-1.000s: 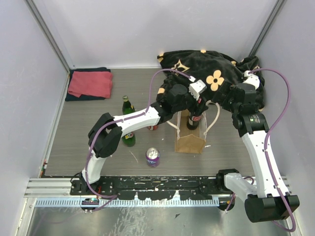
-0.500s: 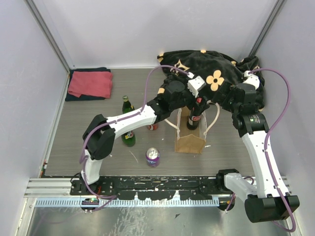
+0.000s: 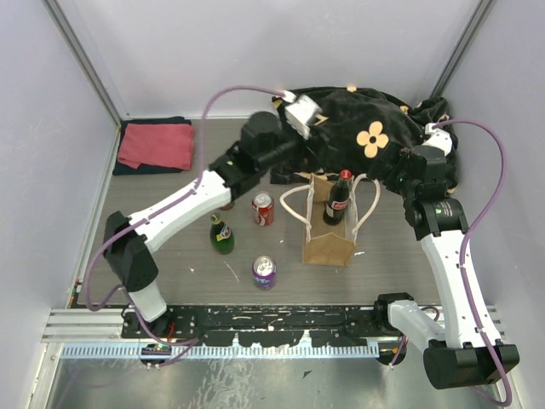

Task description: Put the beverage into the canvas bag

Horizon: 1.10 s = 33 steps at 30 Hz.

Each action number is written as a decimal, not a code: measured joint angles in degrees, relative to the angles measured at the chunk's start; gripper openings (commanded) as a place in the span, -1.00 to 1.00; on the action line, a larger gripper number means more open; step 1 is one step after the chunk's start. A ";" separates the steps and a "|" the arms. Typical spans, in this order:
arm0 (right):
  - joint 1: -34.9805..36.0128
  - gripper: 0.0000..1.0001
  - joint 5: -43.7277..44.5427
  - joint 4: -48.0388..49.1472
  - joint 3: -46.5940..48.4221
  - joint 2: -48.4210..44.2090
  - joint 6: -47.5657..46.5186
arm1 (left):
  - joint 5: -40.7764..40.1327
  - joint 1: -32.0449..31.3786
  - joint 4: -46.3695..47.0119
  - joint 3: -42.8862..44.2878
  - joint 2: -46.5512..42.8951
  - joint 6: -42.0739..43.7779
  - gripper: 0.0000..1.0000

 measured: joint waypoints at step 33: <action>0.00 1.00 -1.79 -3.10 -2.60 -2.93 0.61 | 0.57 22.58 -17.73 -52.43 -60.70 -8.35 0.96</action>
